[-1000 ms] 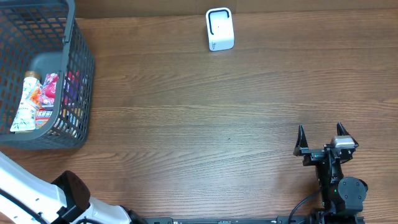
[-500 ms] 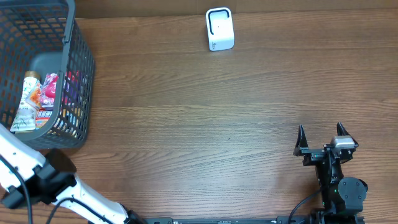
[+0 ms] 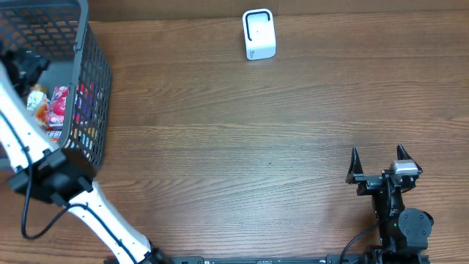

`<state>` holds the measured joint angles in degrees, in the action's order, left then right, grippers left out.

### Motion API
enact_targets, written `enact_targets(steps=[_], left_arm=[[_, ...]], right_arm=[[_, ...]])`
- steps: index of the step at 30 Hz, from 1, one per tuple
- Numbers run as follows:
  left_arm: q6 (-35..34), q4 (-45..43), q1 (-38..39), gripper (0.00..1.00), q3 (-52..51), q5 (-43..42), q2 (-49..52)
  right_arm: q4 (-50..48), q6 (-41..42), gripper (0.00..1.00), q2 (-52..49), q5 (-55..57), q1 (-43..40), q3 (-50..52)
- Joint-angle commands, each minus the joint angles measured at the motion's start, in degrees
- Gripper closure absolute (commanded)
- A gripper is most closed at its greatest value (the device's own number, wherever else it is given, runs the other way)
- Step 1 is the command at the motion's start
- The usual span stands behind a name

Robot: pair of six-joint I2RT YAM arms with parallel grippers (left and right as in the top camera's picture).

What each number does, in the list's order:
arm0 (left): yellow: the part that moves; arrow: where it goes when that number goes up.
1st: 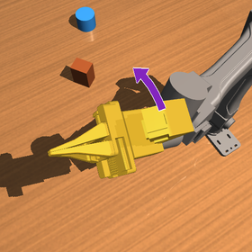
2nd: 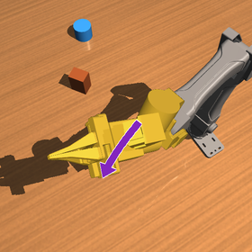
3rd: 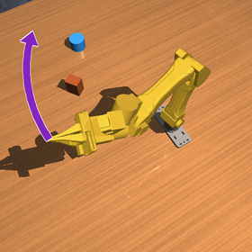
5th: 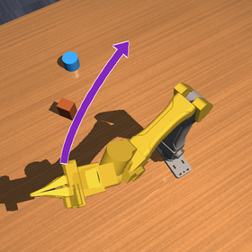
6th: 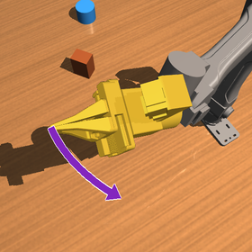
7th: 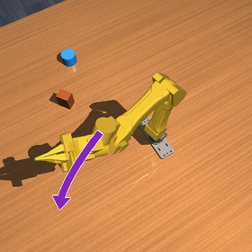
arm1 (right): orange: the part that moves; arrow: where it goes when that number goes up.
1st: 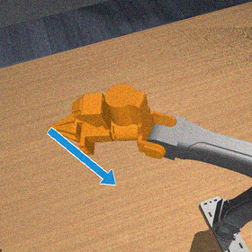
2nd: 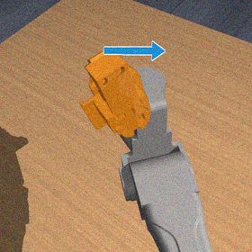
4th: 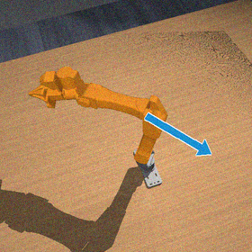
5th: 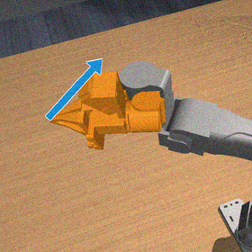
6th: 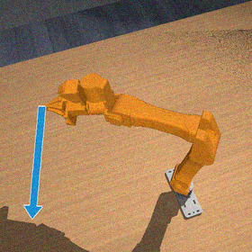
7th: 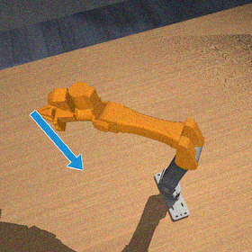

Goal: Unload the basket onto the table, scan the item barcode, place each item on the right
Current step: 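Reach into the basket and grasp the red-purple tissue pack with left gripper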

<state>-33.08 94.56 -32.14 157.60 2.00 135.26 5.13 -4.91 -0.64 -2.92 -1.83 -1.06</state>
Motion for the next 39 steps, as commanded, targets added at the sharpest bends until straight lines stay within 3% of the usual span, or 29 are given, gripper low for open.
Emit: enact_targets(steps=[1, 20, 27, 34, 36, 39], left_arm=[[-0.1, 0.3, 1.3, 0.0, 0.4, 1.7, 1.7], [-7.0, 2.1, 1.2, 0.0, -9.9, 7.9, 3.2], [-6.6, -3.3, 1.2, 0.0, -18.4, 7.6, 3.2], [-1.5, -10.6, 1.2, 0.01, -25.2, 3.0, 3.2], [-1.6, -11.6, 1.2, 0.06, -26.2, 2.8, 3.2], [-1.6, -11.7, 1.1, 0.35, -26.5, 2.9, 3.2]], right_arm=[[-0.4, -0.2, 0.0, 0.5, 0.3, 0.3, 0.6], [-0.4, -0.2, 0.0, 0.5, 0.3, 0.3, 0.6], [-0.4, -0.2, 0.0, 0.5, 0.3, 0.3, 0.6], [-0.4, -0.3, 0.0, 0.5, 0.3, 0.3, 0.6], [-0.4, -0.2, 0.0, 0.5, 0.3, 0.3, 0.6], [-0.4, -0.2, 0.0, 0.5, 0.3, 0.3, 0.6]])
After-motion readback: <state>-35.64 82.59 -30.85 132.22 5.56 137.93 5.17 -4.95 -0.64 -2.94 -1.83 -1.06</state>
